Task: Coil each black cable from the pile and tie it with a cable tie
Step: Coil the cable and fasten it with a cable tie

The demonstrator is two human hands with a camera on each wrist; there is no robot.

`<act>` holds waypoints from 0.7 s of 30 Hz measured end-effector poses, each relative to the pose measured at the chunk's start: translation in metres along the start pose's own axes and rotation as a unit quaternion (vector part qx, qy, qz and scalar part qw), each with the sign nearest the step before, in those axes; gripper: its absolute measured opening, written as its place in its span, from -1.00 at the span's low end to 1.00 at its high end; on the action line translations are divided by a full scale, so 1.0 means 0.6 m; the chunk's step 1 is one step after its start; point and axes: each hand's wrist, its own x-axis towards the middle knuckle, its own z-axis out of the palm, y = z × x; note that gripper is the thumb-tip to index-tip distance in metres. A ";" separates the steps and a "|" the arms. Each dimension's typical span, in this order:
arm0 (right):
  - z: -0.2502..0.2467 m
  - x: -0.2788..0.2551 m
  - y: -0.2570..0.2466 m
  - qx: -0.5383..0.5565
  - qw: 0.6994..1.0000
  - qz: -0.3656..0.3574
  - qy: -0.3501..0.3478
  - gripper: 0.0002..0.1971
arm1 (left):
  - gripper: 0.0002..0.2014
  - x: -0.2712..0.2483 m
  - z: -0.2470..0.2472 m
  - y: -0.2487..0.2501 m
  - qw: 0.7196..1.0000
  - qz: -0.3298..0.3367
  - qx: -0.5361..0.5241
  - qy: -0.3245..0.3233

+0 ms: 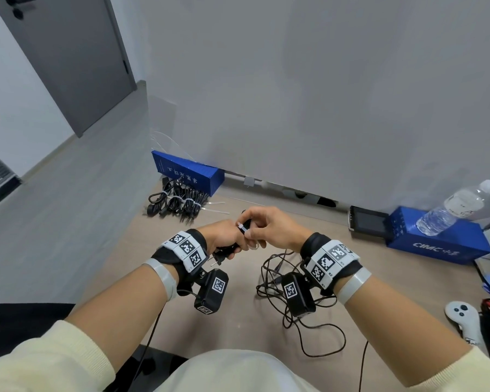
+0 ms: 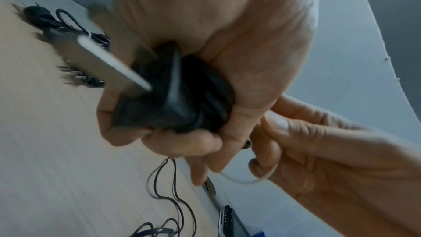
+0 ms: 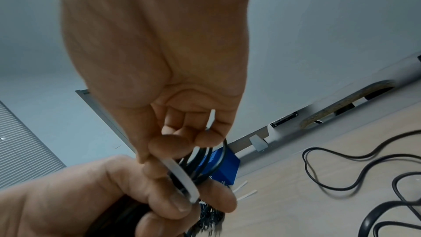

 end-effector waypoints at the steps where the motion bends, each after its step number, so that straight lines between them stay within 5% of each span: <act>1: 0.000 0.002 0.000 0.001 1.000 0.004 0.000 -0.81 | -0.83 0.000 0.003 0.000 1.000 0.007 0.001 -0.002; 8: 0.003 0.009 -0.006 0.030 0.998 0.011 0.047 -0.93 | -0.79 0.008 0.004 0.000 0.999 0.042 -0.006 0.007; 15: 0.003 0.015 0.000 -0.051 0.991 -0.041 0.113 -0.83 | -0.82 0.012 -0.005 -0.001 0.997 0.043 0.034 0.048; 21: -0.006 -0.001 -0.019 0.079 0.989 -0.081 0.091 -0.81 | -0.83 0.014 -0.015 0.011 0.998 0.035 0.015 0.051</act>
